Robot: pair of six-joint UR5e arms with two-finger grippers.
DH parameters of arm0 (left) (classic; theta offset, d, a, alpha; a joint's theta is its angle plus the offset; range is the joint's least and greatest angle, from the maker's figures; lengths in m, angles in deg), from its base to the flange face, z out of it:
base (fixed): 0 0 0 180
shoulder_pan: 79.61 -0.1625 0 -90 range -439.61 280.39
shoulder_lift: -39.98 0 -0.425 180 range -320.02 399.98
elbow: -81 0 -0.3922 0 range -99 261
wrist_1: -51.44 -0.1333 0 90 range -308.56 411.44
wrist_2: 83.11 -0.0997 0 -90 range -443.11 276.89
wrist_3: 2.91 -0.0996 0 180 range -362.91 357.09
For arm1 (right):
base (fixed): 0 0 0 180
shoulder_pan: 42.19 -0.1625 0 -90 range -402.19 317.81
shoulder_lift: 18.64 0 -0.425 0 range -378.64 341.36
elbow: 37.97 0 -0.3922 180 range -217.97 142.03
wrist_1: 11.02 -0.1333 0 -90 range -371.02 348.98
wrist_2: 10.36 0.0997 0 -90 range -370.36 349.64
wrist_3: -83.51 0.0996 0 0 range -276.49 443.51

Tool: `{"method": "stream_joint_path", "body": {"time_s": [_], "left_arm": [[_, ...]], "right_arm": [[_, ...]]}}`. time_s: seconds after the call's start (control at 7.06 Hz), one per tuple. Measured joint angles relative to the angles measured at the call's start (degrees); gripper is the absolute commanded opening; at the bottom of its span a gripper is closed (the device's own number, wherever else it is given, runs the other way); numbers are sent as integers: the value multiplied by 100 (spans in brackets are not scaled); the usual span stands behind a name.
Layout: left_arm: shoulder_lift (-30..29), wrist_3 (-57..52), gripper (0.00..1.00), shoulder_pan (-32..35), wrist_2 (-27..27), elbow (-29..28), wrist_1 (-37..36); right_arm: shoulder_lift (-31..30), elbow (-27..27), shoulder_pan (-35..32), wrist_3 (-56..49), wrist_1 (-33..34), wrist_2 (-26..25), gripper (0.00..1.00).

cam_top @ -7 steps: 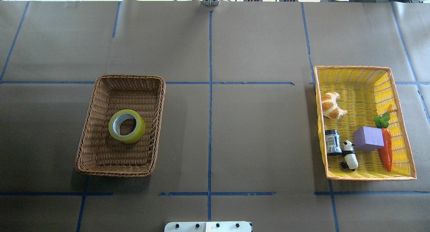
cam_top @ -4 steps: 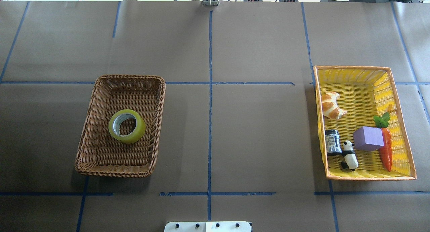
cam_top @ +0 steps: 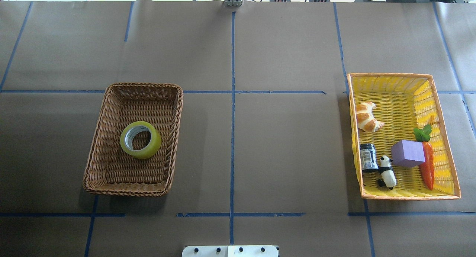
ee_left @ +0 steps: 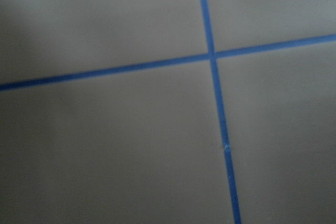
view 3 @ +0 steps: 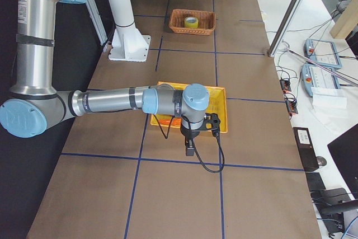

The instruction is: Move tape to another basket

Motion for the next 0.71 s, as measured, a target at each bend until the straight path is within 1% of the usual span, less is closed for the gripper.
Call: {"method": "stream_joint_path", "body": {"time_s": [0.43,0.71], "left_arm": [[22,9,100,-46,-8,276,-20],[40,-39,100,-58,3,345,23]], "right_arm": [[-29,-5,7,5,-12,25,100],[-32,-4,10,-11,-18,28,100]]}}
